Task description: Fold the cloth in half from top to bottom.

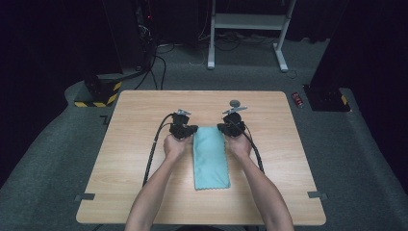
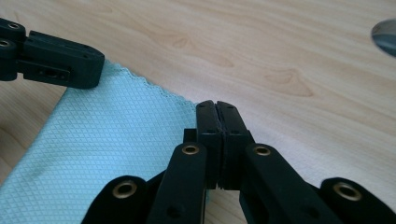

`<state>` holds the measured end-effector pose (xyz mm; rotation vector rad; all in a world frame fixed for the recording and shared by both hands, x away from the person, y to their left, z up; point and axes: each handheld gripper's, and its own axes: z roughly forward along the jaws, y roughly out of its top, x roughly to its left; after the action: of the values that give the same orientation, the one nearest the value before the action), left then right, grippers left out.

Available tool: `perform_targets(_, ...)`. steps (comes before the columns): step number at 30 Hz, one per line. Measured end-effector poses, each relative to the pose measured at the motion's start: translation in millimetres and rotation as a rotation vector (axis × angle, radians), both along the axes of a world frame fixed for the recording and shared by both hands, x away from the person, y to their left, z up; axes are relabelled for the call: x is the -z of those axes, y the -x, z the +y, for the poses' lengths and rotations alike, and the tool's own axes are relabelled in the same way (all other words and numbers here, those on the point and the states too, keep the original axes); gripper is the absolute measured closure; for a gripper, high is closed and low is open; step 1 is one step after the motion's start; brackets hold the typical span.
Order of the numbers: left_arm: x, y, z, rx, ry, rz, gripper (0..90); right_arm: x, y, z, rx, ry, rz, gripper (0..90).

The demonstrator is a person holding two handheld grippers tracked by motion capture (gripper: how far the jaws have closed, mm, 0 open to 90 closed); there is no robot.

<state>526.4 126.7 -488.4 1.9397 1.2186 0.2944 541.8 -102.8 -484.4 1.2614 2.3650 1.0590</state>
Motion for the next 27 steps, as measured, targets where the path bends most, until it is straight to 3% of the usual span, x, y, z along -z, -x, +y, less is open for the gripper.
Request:
perform_targets(8,-16.1,-10.7,-7.2,0.018,-0.034,-0.032,89.2,-15.3,-5.4,-6.7,0.014,-0.014,-0.032,89.3)
perform_targets(11,-20.8,-12.2,-7.6,0.013,-0.003,-0.037,89.2,-22.3,-6.2,-9.5,0.02,-0.027,-0.043,89.3)
perform_targets(17,-25.7,-3.9,-7.7,0.039,0.008,-0.058,89.2,-28.9,1.0,-16.4,0.004,-0.061,-0.061,89.3)
perform_targets(24,-21.6,6.9,-5.4,0.082,0.024,-0.056,89.2,-20.8,10.2,-25.8,-0.026,-0.085,-0.051,89.3)
perform_targets(27,-21.1,12.8,-6.3,0.107,0.013,-0.059,89.2,-19.8,17.3,-29.5,-0.041,-0.102,-0.052,89.3)
